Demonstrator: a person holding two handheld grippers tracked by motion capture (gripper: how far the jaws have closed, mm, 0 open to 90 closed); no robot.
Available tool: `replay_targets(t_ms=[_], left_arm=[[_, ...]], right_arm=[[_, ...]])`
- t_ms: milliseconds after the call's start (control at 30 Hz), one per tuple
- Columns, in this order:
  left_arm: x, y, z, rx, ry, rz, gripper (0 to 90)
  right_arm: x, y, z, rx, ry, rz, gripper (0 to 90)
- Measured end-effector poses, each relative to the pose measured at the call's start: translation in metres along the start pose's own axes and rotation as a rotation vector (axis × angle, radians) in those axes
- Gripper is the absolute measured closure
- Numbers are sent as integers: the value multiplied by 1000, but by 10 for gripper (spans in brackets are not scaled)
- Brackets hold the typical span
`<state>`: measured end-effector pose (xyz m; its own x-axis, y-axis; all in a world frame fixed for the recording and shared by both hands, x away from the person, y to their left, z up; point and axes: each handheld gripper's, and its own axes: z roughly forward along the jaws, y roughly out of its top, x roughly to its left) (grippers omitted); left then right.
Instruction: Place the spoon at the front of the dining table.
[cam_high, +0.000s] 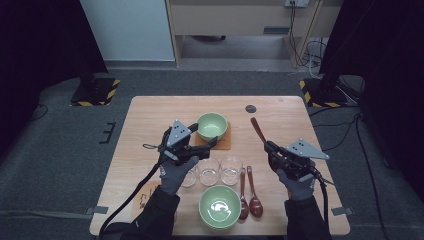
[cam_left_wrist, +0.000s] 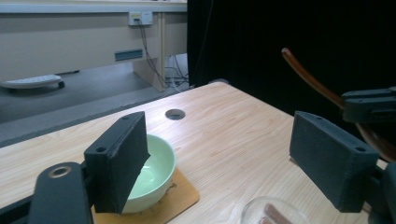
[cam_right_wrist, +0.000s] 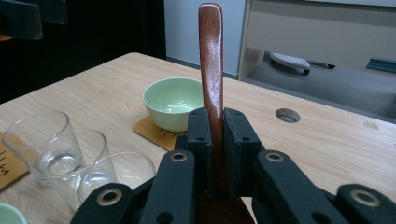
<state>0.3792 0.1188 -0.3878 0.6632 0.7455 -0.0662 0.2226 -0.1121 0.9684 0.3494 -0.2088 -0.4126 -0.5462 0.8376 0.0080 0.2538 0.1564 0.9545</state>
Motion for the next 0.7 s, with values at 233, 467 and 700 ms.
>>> replay_targets(t_ms=[233,467,700], left_arm=[[-7,1,9,-6,-21,4,189],[-13,3,17,-3,-33,0,194],[-19,5,24,-4,-48,4,196]], right_arm=[[1,0,-1,-6,8,2,818],[2,-2,-1,-5,16,2,818],[3,-4,-1,0,20,1,818]])
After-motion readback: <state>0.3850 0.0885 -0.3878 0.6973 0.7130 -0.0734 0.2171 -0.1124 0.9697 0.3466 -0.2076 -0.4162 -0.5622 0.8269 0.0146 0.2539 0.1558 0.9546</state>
